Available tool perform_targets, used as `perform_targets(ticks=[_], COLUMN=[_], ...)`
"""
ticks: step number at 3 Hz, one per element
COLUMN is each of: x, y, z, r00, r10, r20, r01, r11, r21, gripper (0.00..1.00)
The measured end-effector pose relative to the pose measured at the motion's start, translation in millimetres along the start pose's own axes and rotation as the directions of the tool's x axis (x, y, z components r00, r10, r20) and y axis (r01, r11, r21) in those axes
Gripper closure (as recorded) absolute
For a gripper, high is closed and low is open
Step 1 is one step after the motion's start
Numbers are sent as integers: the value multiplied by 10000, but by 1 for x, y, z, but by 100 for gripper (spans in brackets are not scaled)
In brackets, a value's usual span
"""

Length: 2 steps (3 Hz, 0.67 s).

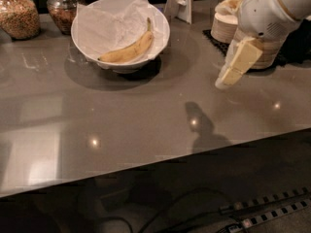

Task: Pick banana from white bowl

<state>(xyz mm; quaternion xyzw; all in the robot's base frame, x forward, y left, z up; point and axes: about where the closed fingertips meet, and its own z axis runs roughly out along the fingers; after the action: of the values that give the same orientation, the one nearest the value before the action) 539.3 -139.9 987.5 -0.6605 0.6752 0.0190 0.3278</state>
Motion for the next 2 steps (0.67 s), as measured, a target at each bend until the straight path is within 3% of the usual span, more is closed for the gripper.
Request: perform_targets(ticks=[1, 2], x=[-37, -80], y=[-43, -77], z=[28, 68], r00=[9881, 9655], r10=[-1029, -1508], r20=[1143, 2123], r01=[1030, 1635], r11=[9947, 9856], r21=[53, -436], gripper=[0, 0])
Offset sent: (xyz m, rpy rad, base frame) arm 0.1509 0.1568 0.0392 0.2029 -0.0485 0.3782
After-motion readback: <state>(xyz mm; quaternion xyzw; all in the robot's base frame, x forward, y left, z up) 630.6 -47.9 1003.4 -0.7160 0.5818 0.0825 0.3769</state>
